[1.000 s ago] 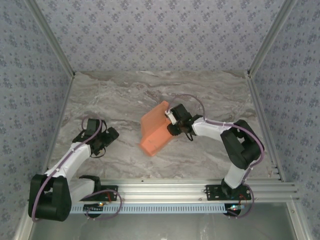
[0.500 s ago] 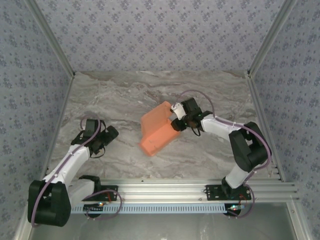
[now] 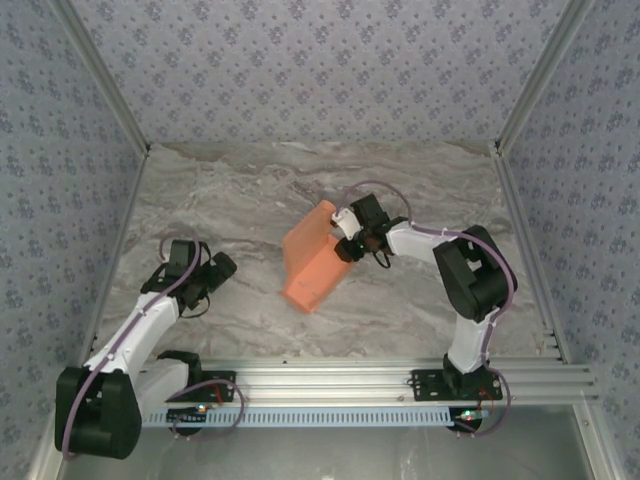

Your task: Fold the paper box

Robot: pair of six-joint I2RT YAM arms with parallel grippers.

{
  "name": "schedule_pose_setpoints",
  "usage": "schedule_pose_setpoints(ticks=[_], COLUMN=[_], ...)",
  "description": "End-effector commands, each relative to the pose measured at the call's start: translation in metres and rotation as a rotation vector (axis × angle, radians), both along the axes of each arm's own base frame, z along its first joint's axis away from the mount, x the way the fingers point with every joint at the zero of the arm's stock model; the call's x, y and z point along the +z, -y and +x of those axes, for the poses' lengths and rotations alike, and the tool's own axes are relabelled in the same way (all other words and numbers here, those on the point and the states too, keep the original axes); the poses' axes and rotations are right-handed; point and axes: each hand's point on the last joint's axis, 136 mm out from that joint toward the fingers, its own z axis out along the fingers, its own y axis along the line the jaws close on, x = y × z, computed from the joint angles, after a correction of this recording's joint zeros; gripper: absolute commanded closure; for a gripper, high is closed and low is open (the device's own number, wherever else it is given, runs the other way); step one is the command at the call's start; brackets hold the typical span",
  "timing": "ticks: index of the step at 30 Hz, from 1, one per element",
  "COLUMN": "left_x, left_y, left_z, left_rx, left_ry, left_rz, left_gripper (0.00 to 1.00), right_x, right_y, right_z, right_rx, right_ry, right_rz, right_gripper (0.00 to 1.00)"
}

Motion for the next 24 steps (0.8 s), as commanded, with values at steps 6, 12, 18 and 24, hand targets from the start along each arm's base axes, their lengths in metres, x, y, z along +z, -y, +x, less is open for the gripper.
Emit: schedule_pose_setpoints(ticks=[6, 12, 18, 24], left_x=[0.004, 0.002, 0.002, 0.003], left_y=[0.003, 0.003, 0.003, 0.003], left_z=[0.002, 0.001, 0.000, -0.001], left_rx=[-0.007, -0.009, -0.020, -0.034], left_ry=[0.015, 0.006, -0.002, -0.008], left_rz=[-0.009, -0.009, 0.000, 0.010], left_gripper=[0.01, 0.01, 0.01, 0.01], right_x=[-0.011, -0.017, -0.029, -0.032], right_y=[-0.006, -0.003, -0.007, -0.004], right_z=[0.014, 0.018, 0.019, 0.022], right_rx=[0.048, 0.044, 0.035, 0.007], right_ry=[0.016, 0.058, 0.159, 0.182], right_rz=[-0.046, -0.135, -0.281, -0.302], right_gripper=[0.69, 0.79, 0.88, 0.90])
